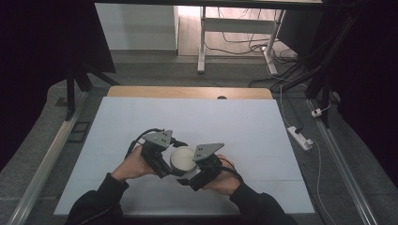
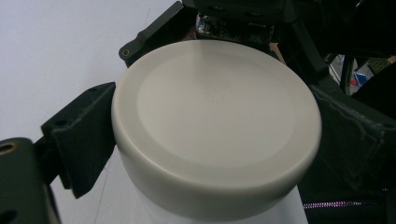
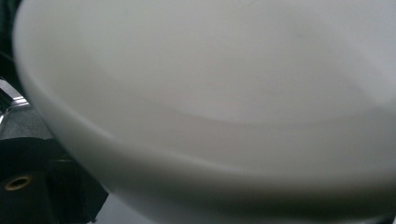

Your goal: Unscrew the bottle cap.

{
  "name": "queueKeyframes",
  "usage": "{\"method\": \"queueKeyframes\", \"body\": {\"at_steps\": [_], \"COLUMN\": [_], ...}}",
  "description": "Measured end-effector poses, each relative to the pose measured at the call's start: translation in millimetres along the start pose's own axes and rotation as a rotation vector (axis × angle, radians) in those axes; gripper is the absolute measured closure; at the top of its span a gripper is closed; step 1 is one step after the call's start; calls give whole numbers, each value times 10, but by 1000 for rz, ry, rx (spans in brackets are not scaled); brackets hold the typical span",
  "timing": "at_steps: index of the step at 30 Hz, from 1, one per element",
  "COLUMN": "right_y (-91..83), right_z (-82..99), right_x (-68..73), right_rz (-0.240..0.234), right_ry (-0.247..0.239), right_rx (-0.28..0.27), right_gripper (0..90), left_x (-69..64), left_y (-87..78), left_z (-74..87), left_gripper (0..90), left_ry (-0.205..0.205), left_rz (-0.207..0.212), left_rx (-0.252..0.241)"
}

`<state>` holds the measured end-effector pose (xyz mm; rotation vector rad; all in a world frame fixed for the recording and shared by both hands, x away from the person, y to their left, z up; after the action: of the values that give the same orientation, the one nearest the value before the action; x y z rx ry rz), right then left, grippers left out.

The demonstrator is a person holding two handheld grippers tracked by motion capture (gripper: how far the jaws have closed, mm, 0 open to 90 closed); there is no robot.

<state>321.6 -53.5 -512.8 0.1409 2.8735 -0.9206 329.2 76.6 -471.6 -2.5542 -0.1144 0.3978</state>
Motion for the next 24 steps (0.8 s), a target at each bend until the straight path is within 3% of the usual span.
{"method": "queueKeyframes", "body": {"at_steps": [3,10,11,12,13,14,17,18,19,20,22,24], "right_y": [-1,-24,-24,-28,-28,-35,-51,-56,-59,-63,-71,-77], "right_z": [4,20,20,26,26,29,28,28,28,29,32,38], "right_x": [-8,-69,-69,-84,-84,-99,-123,-132,-138,-145,-159,-171], "right_rz": [6,64,64,83,83,99,127,137,144,154,174,189], "right_ry": [7,36,36,41,41,54,65,68,73,77,84,94], "right_rx": [1,9,9,12,12,13,12,11,10,11,14,16], "right_gripper": [73,73,73,73,73,73,73,73,73,73,73,73], "left_x": [1,3,3,-2,-2,-11,-34,-34,-50,-50,-74,-81], "left_y": [3,43,43,54,54,63,86,86,107,107,145,157], "left_z": [-4,-53,-53,-65,-65,-80,-107,-107,-127,-127,-155,-162], "left_gripper": [77,78,78,78,78,77,77,76,77,76,76,77], "left_ry": [-4,-61,-61,-73,-73,-93,-128,-128,-150,-150,-179,-189], "left_rz": [-13,-120,-120,-154,-154,-190,-245,-245,-286,-286,-350,-371], "left_rx": [2,-19,-19,-18,-18,-27,-47,-47,-57,-57,-73,-79]}}
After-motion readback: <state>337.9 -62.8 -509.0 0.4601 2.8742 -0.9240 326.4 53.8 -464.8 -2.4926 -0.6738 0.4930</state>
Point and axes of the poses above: each handheld gripper's, and its own axes: y roughly forward along the jaws, z roughly out of its underside, x roughly to its left, the point moved 5 cm from there along y, roughly forward along the jaws, and after that the axes turned 13 degrees about -y, right-handed, at the moved point
